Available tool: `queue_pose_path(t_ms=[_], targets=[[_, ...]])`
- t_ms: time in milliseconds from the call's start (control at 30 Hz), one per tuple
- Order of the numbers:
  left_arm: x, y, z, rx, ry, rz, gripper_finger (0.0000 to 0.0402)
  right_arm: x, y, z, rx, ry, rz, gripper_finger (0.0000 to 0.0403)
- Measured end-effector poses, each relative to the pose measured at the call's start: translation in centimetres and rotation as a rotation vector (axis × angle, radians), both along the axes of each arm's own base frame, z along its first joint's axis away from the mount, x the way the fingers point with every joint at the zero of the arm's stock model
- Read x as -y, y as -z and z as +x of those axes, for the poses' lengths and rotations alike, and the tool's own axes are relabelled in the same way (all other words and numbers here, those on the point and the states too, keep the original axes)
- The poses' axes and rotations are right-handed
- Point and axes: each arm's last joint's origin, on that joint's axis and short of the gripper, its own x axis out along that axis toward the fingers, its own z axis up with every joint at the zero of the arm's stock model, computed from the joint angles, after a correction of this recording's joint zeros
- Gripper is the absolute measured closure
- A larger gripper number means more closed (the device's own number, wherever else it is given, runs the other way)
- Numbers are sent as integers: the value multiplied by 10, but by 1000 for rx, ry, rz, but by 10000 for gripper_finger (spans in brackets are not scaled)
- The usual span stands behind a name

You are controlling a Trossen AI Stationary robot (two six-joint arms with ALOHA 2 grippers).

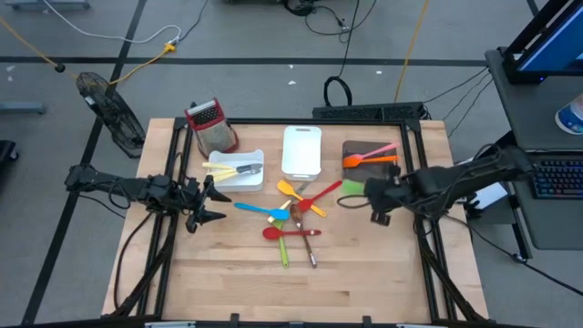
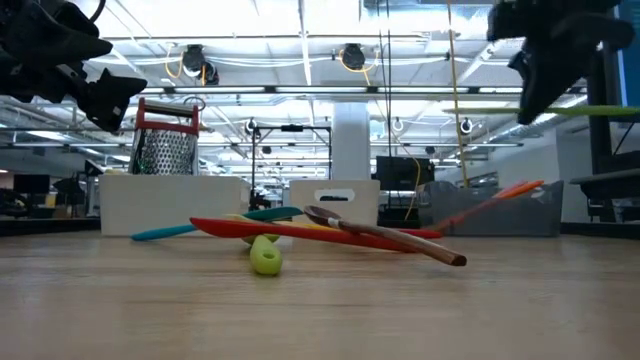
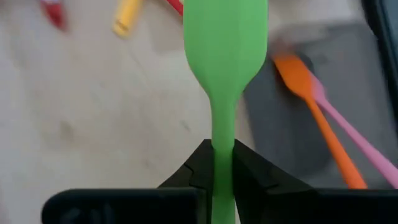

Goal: Pick & Place Kitchen Items
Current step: Put the green spatula into the black bin

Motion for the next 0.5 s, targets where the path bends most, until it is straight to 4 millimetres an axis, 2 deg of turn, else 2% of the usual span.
queue_pose_path(t_ms=[267, 500], targets=[[0, 0, 0, 0, 0, 0, 144, 29, 3, -24, -258, 151, -98, 378], [0, 0, 0, 0, 0, 0, 144, 50, 8, -22, -402, 185, -192, 378]])
